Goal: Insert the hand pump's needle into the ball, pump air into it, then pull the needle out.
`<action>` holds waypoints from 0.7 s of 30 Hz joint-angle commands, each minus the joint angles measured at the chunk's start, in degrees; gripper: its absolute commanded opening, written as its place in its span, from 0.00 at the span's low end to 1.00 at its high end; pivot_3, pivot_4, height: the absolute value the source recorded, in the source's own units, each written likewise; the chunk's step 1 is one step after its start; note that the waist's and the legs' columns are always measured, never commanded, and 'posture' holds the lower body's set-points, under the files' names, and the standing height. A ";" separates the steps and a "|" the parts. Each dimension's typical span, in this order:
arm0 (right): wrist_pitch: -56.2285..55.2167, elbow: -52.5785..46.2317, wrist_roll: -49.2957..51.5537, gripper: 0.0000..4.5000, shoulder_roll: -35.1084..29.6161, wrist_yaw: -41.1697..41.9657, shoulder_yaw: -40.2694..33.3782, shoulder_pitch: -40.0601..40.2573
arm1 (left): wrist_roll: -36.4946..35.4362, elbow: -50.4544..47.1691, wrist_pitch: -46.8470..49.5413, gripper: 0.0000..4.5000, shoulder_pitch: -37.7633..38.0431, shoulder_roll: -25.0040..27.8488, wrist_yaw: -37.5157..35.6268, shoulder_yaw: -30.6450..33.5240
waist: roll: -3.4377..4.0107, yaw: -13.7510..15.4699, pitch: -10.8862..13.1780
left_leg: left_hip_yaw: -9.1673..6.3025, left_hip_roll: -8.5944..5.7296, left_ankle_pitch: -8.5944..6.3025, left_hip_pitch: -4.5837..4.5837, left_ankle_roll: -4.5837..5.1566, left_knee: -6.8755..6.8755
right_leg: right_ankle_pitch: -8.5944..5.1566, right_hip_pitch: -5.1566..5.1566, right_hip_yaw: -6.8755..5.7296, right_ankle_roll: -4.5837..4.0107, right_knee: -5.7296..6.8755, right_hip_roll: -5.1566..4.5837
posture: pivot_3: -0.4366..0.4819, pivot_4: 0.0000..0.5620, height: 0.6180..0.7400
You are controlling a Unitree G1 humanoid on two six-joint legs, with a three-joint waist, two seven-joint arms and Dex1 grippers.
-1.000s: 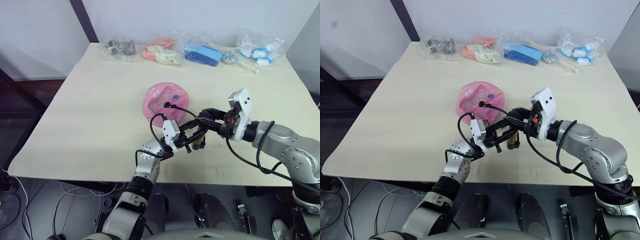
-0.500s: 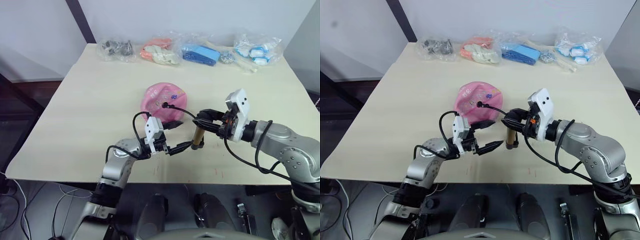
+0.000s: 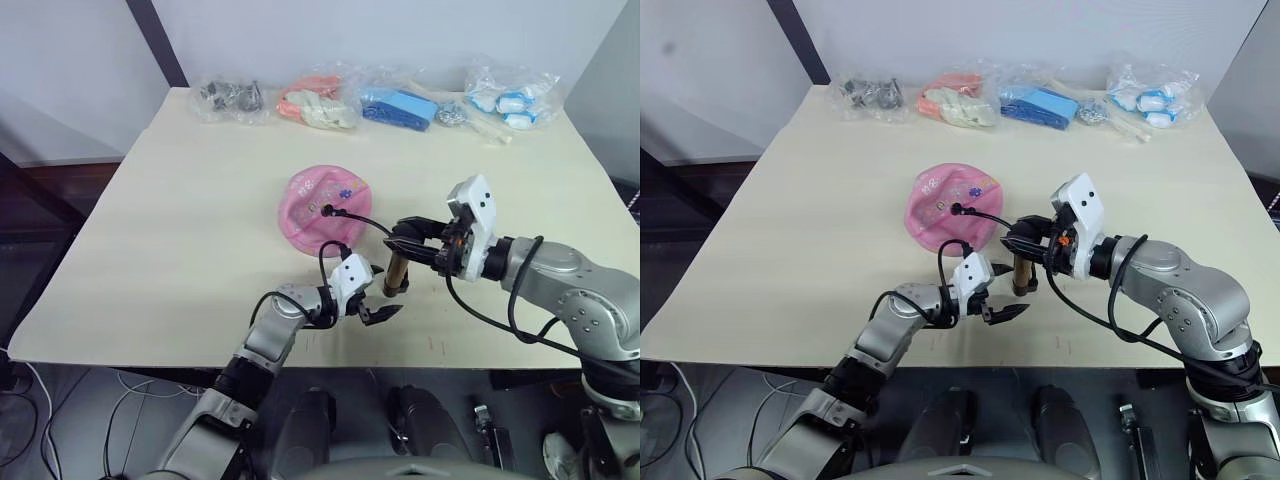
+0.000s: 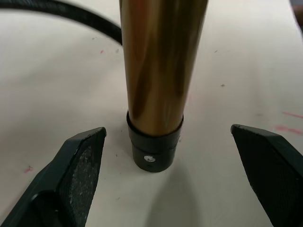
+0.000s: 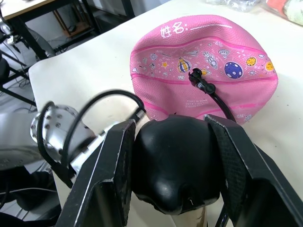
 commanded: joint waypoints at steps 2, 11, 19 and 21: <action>0.20 -1.17 -0.23 0.40 0.09 0.16 -0.27 -0.85 | 1.78 3.15 -3.25 1.00 -1.39 -1.58 1.58 -0.06 | 0.00 0.01 0.00 | 0.01 -0.01 0.00 0.00 0.00 0.00 | 0.00 0.00 0.01 0.00 0.00 -0.02 | 0.48 0.27 1.00; 0.56 -0.92 -0.35 0.40 0.11 0.44 -0.49 -0.91 | 3.07 11.06 -8.01 0.86 -2.80 -6.03 3.07 0.04 | 0.00 0.13 0.00 | 0.01 -0.02 0.00 -0.01 0.00 0.01 | 0.01 0.01 0.00 0.01 0.00 -0.04 | 0.48 0.27 1.00; 0.92 -0.76 -0.52 0.40 -0.37 0.85 -0.82 -0.82 | 4.36 15.38 -11.26 0.24 -3.60 -7.51 3.35 0.18 | 0.00 0.17 -0.01 | 0.00 -0.03 0.00 0.00 0.00 0.01 | 0.01 0.02 0.00 0.01 0.00 -0.04 | 0.48 0.27 1.00; 1.24 -1.00 -0.28 0.40 -0.67 1.02 -1.18 -0.89 | 4.61 16.41 -11.94 0.24 -4.06 -7.98 3.55 0.10 | 0.00 0.28 -0.01 | 0.00 -0.05 0.00 0.00 0.00 0.02 | 0.01 0.03 0.00 0.01 0.00 -0.06 | 0.48 0.27 1.00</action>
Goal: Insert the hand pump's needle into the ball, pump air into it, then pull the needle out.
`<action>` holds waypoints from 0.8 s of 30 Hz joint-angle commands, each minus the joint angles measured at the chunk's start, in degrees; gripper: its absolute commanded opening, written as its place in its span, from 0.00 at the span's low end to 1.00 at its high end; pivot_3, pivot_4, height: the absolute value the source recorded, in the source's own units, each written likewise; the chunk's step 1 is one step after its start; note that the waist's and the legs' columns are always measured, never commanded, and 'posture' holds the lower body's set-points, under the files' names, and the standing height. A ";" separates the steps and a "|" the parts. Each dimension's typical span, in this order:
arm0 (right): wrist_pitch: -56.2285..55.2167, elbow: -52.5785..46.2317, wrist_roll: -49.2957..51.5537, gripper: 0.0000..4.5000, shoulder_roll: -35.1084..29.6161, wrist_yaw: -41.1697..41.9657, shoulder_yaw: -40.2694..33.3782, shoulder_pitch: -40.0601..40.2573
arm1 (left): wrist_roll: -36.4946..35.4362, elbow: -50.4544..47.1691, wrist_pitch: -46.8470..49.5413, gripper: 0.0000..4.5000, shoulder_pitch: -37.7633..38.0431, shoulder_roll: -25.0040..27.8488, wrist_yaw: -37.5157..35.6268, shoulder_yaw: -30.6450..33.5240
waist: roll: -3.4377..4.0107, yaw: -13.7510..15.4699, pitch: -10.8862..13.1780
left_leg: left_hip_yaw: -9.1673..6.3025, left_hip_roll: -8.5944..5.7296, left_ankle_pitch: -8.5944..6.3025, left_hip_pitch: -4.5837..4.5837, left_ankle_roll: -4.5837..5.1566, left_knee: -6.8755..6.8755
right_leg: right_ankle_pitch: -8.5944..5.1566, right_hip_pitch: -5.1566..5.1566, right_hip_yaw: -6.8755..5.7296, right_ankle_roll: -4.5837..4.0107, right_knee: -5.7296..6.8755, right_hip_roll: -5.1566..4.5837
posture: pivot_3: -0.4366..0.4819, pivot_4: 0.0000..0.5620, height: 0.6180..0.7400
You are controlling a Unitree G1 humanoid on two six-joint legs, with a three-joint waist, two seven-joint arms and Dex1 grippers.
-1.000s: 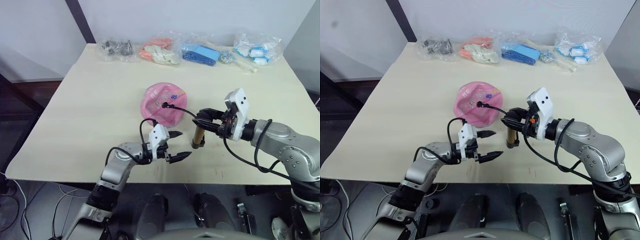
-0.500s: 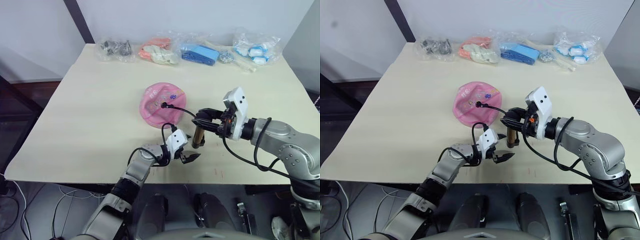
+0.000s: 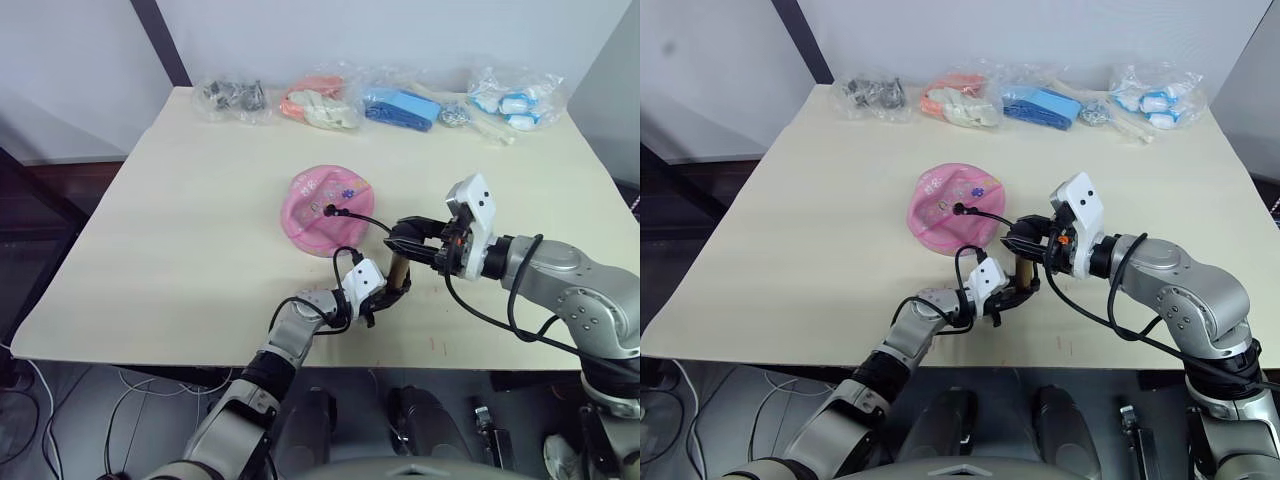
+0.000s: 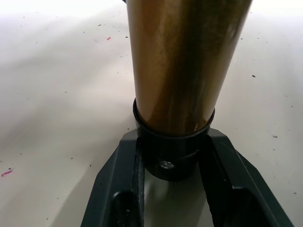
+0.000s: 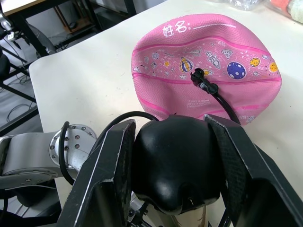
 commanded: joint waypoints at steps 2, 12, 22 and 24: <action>0.73 -1.35 0.53 0.40 -1.30 0.72 -1.56 -0.76 | 0.75 2.38 -1.96 0.24 -1.01 -1.70 0.04 -0.56 | 0.00 0.17 0.00 | -0.01 -0.02 0.00 0.00 0.00 0.02 | 0.00 0.02 -0.01 0.01 0.00 -0.03 | 0.48 0.27 1.00; 0.87 -1.15 0.54 0.40 -4.60 2.50 -2.80 -0.21 | 3.98 9.06 -4.83 0.24 -3.55 -3.25 0.33 -1.78 | 0.00 0.58 0.00 | -0.02 -0.06 0.00 -0.03 0.00 0.02 | 0.00 0.02 -0.04 0.01 -0.02 -0.06 | 0.48 0.27 1.00; 2.13 -1.09 3.14 0.40 -6.64 4.33 -6.74 -3.72 | 5.19 9.76 -3.07 0.24 -2.79 -2.11 0.14 -1.90 | 0.00 0.62 -0.01 | -0.04 -0.06 0.00 -0.02 0.01 0.04 | 0.00 0.04 -0.05 0.02 -0.02 -0.06 | 0.48 0.27 1.00; 2.71 -1.17 4.13 0.40 -7.76 4.67 -7.68 -4.97 | 5.23 9.56 -2.65 0.24 -2.56 -1.77 0.07 -1.90 | 0.00 0.61 -0.01 | -0.04 -0.06 0.00 -0.02 0.01 0.03 | 0.00 0.03 -0.05 0.01 -0.02 -0.06 | 0.48 0.27 1.00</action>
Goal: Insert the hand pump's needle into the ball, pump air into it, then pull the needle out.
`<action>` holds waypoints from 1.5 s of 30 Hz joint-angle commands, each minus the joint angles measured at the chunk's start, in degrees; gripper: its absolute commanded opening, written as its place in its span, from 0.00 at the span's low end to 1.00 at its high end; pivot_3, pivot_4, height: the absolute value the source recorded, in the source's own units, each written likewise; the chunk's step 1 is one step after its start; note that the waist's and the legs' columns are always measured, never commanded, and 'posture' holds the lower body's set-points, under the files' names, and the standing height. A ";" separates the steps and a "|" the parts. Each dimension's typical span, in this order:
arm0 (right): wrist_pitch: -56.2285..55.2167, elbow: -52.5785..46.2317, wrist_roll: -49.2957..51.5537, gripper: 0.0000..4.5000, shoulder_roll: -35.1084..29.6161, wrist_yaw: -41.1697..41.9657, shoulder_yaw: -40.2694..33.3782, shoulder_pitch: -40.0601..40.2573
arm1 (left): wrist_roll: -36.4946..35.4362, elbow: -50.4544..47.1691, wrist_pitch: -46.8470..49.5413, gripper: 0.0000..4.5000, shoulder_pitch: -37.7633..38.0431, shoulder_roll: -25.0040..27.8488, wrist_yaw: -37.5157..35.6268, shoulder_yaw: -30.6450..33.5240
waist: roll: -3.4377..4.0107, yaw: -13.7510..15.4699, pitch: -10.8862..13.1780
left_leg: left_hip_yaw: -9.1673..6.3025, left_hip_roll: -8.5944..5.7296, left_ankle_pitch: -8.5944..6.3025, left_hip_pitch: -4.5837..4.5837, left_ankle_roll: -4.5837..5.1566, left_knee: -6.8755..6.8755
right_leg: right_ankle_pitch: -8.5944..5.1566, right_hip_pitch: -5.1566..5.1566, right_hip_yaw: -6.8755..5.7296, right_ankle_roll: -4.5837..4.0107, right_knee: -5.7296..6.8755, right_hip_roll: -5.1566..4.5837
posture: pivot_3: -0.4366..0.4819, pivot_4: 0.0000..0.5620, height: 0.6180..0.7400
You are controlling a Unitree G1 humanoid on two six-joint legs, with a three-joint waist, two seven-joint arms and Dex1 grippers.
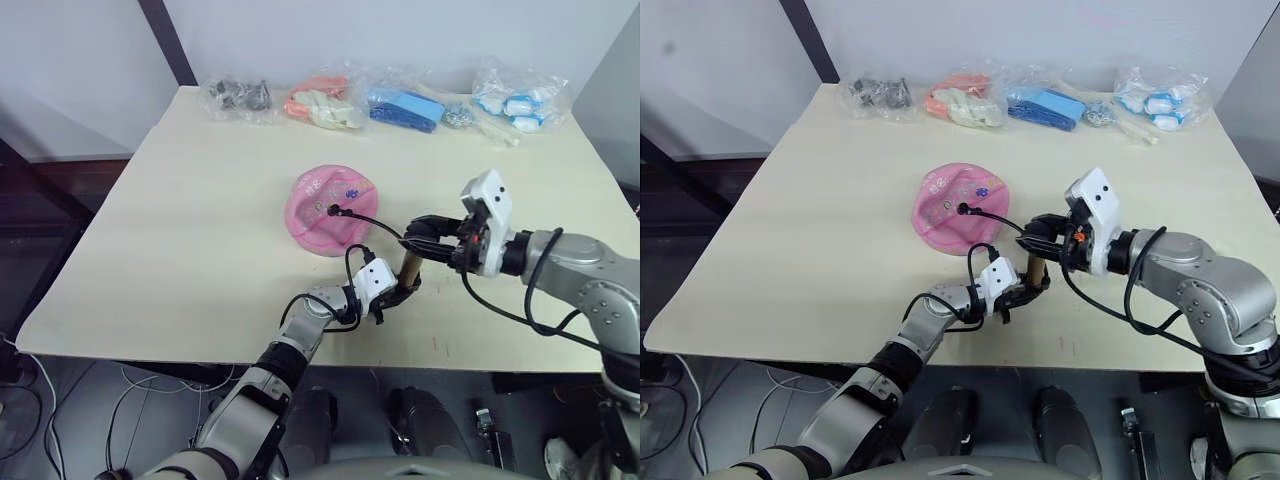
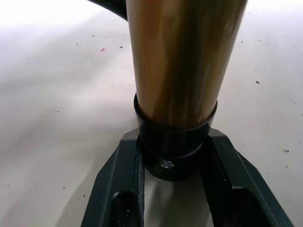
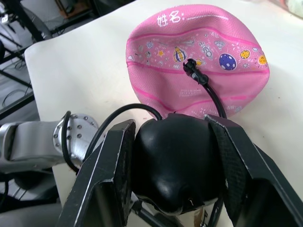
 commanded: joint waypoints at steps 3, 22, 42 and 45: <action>1.13 -1.51 4.18 0.40 -3.69 0.93 -6.81 -5.90 | 2.05 1.76 2.86 0.24 1.60 1.14 -0.40 -1.28 | 0.00 -0.01 0.00 | -0.02 0.00 0.00 -0.01 0.00 -0.01 | 0.00 0.00 -0.02 0.00 -0.01 0.00 | 0.48 0.27 1.00; 7.31 -1.01 15.48 0.40 -12.47 -2.78 -10.54 -11.53 | 2.04 -1.20 5.33 0.24 3.29 2.22 -0.80 -1.54 | -0.03 -0.27 -0.02 | -0.02 0.07 -0.01 -0.02 0.01 -0.08 | -0.01 -0.01 -0.03 -0.03 -0.06 0.01 | 0.48 0.27 1.00; -5.38 8.26 -7.50 0.40 -3.87 2.35 12.47 6.81 | 2.11 -0.25 3.97 0.24 2.56 -0.98 -2.75 -2.60 | -0.22 -0.68 -2.24 | -0.03 0.11 -0.10 0.25 0.13 -0.15 | -0.09 0.25 -0.06 -0.12 -0.24 0.09 | 0.48 0.27 1.00; -4.01 6.60 -6.45 0.40 -4.55 2.36 9.85 6.06 | 2.07 1.83 2.37 0.24 1.96 -1.49 -3.34 -2.63 | -0.17 -0.67 -2.31 | -0.08 0.12 -0.11 0.29 0.14 -0.15 | -0.16 0.32 -0.12 -0.23 -0.34 0.08 | 0.48 0.27 1.00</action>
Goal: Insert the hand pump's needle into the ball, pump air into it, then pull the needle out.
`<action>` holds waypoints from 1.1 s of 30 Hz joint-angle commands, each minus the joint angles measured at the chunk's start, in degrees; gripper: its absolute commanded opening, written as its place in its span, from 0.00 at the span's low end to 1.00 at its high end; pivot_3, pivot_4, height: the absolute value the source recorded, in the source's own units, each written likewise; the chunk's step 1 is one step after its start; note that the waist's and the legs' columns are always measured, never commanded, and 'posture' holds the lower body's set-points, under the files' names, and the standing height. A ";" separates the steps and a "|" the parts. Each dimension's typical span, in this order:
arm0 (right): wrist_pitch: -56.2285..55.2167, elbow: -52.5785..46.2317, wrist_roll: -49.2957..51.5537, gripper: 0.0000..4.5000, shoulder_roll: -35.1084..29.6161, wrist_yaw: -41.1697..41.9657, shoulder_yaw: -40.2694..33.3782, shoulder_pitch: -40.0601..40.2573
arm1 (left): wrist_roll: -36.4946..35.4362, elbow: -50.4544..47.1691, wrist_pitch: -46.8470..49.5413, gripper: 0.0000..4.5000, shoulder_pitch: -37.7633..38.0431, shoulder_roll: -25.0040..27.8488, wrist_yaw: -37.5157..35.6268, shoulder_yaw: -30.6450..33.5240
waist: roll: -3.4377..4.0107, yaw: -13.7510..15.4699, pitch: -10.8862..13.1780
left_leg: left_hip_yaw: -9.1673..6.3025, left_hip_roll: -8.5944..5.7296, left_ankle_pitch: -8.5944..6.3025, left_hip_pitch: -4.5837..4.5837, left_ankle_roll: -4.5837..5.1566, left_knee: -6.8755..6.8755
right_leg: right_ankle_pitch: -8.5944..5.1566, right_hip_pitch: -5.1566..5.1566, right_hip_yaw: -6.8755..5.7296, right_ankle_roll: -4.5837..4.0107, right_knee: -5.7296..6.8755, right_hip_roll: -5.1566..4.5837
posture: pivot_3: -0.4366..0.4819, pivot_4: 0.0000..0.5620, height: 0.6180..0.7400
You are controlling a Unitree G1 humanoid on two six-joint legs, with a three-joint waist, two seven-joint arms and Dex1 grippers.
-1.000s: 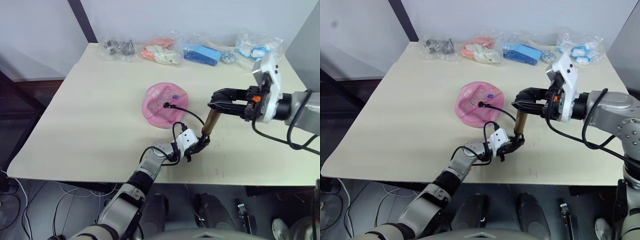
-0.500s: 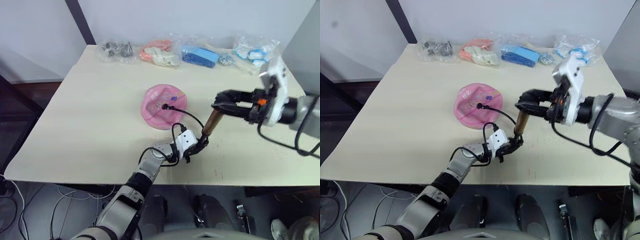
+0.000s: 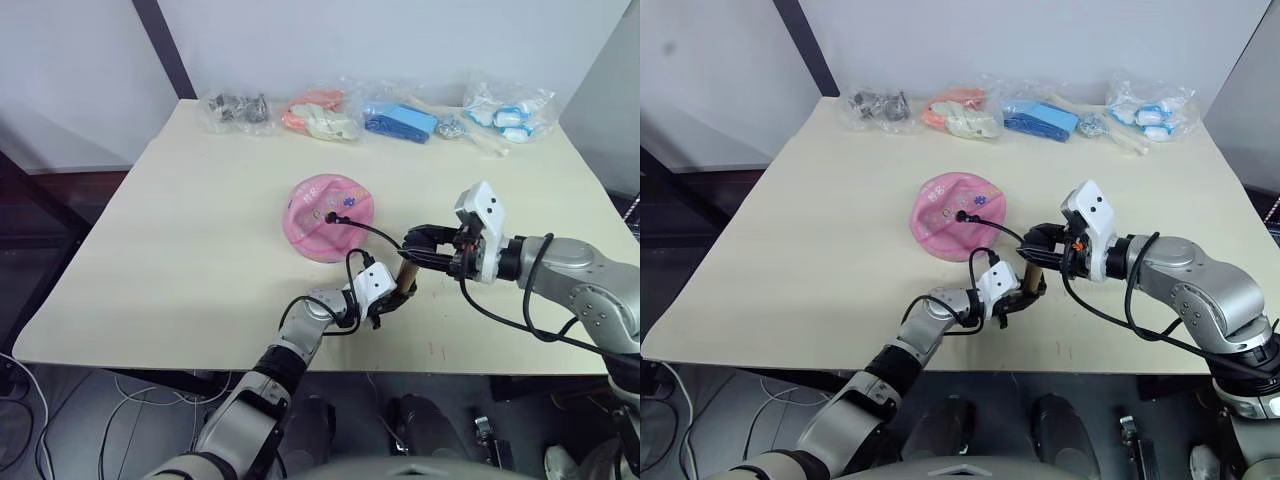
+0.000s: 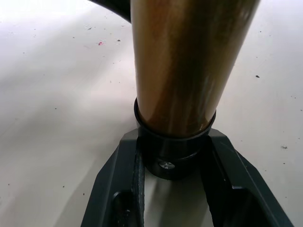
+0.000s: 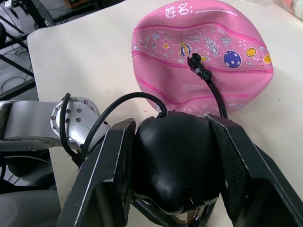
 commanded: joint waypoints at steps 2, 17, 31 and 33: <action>5.52 1.57 -2.27 0.40 -1.82 -0.72 1.39 2.47 | 0.47 3.91 -2.15 0.24 0.40 -1.30 -3.41 -2.50 | 0.05 0.11 -0.03 | -0.02 0.00 0.00 -0.01 0.00 0.00 | -0.01 0.00 -0.02 -0.01 -0.01 0.00 | 0.48 0.27 1.00; 9.93 -2.05 -0.19 0.40 -4.02 -1.23 -5.75 2.24 | -0.19 0.37 -0.94 0.24 -0.82 -3.13 -6.79 -2.94 | 0.21 1.54 0.01 | -0.19 -0.12 -0.32 -0.26 0.50 -0.03 | 0.13 0.13 -0.18 0.15 -0.55 -0.18 | 0.48 0.27 1.00; 10.68 -3.32 0.11 0.40 -5.06 -1.48 -7.88 4.39 | -0.64 0.58 -2.22 0.24 -1.57 -3.38 -8.56 -2.54 | 0.24 1.57 0.03 | -0.20 -0.23 -0.40 -0.32 0.63 -0.03 | 0.07 0.14 -0.15 0.25 -0.62 -0.34 | 0.48 0.27 1.00; 10.66 -3.44 -0.01 0.40 -5.07 -1.52 -8.00 4.61 | -0.74 1.91 -2.64 0.24 -2.42 -3.55 -8.53 -2.06 | 0.24 1.59 0.03 | -0.19 -0.23 -0.40 -0.32 0.63 -0.03 | 0.07 0.14 -0.15 0.25 -0.62 -0.34 | 0.48 0.27 1.00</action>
